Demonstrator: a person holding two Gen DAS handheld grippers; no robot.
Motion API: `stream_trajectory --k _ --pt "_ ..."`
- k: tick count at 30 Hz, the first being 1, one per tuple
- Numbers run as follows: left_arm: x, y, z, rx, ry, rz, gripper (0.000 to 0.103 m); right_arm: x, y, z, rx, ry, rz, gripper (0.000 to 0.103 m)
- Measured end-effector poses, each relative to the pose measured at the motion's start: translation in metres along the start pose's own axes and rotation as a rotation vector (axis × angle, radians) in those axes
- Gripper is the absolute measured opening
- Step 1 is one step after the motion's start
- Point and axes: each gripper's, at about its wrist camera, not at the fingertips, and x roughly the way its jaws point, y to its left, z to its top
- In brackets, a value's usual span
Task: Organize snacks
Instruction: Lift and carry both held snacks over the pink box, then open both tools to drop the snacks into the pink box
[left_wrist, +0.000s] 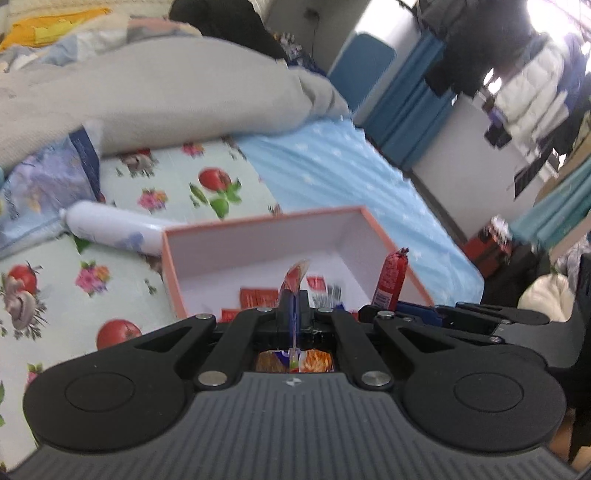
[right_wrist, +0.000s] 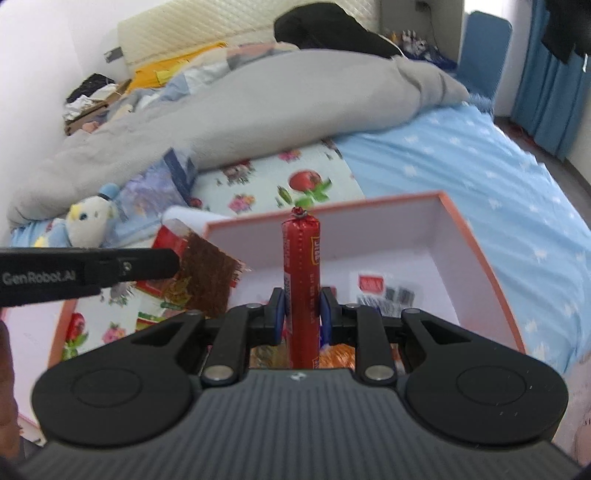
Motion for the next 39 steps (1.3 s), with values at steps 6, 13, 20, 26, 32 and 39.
stream_trajectory --k 6,13,20,26,32,39 --pt "0.026 -0.008 -0.015 0.017 0.07 0.001 0.004 0.01 -0.021 -0.019 0.058 0.034 0.009 0.025" --pt "0.015 -0.013 -0.014 0.032 0.043 0.026 0.054 -0.006 -0.036 -0.024 0.1 0.007 0.019 0.054" --pt "-0.038 -0.023 -0.006 0.082 -0.042 0.042 0.054 -0.057 -0.045 -0.021 0.145 -0.101 0.041 0.054" --pt "-0.095 -0.03 -0.012 0.11 -0.137 0.057 0.054 -0.109 -0.039 -0.027 0.14 -0.206 0.039 0.054" --pt "-0.142 -0.035 -0.03 0.135 -0.222 0.068 0.054 -0.143 -0.026 -0.041 0.107 -0.29 0.007 0.054" --pt "-0.174 -0.031 -0.07 0.135 -0.277 0.095 0.054 -0.163 -0.008 -0.072 0.073 -0.338 -0.007 0.054"
